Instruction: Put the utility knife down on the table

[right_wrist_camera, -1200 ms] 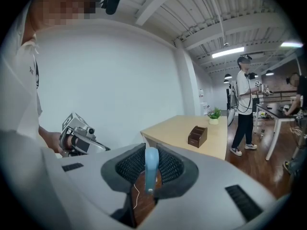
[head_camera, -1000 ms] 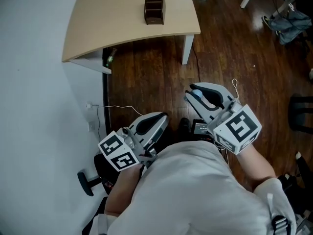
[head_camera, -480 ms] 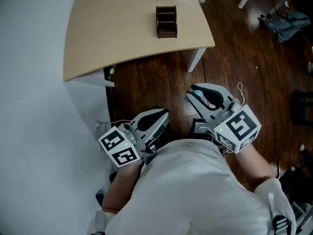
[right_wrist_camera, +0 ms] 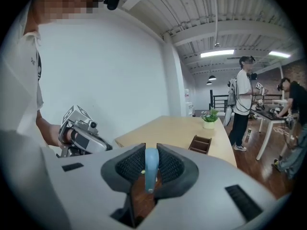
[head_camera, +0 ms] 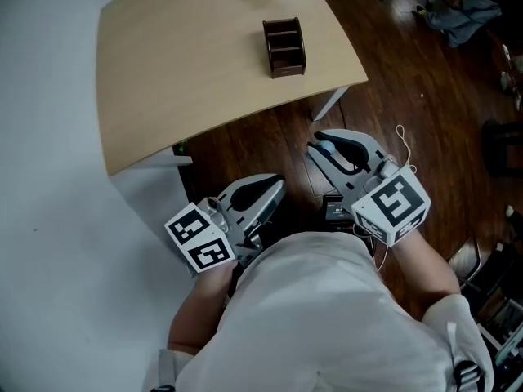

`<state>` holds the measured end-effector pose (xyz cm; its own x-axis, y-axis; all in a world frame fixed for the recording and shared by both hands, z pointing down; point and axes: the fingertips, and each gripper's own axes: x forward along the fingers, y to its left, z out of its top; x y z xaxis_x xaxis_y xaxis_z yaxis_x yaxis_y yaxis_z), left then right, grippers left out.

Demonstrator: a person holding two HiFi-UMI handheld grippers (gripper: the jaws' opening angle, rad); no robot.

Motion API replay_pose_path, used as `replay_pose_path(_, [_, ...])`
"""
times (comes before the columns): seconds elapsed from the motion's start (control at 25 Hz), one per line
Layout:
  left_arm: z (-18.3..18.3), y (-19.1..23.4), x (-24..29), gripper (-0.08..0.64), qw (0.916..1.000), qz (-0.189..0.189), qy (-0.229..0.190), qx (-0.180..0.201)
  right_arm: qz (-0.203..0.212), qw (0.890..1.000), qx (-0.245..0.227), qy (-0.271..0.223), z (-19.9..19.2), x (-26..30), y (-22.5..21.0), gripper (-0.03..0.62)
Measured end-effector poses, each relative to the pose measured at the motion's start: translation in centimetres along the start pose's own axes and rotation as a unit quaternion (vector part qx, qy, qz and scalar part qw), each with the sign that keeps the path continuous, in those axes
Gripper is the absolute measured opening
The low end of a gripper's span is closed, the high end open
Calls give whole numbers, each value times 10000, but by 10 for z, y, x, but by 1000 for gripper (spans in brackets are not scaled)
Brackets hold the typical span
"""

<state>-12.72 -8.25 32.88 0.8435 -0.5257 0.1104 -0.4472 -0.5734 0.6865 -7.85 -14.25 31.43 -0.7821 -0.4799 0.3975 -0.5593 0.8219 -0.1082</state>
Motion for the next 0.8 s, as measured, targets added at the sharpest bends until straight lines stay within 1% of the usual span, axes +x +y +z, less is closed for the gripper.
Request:
replay_pose_path(0.12, [10, 17, 0, 3, 9999, -85, 34, 41, -155, 9998, -85, 63, 0, 17, -9, 74])
replay_pose_path(0.32, [18, 45, 15, 3, 9999, -18, 119, 82, -239, 9993, -225, 171, -9, 43, -39, 74])
replay_pose_path(0.48, [31, 61, 35, 3, 9997, 96, 144, 155, -147, 9991, -288, 288, -13, 61, -71, 74])
replay_pose_path(0.6, [40, 54, 40, 3, 9993, 341, 95, 102, 65, 9984, -408, 397, -7, 61, -77, 74])
replay_pose_path(0.68, [35, 53, 45, 3, 9988, 484, 41, 74, 169, 9973, -548, 457, -11, 61, -77, 74])
replay_pose_path(0.8, [12, 69, 55, 3, 9979, 641, -19, 94, 237, 9952, -762, 575, -35, 73, -82, 74])
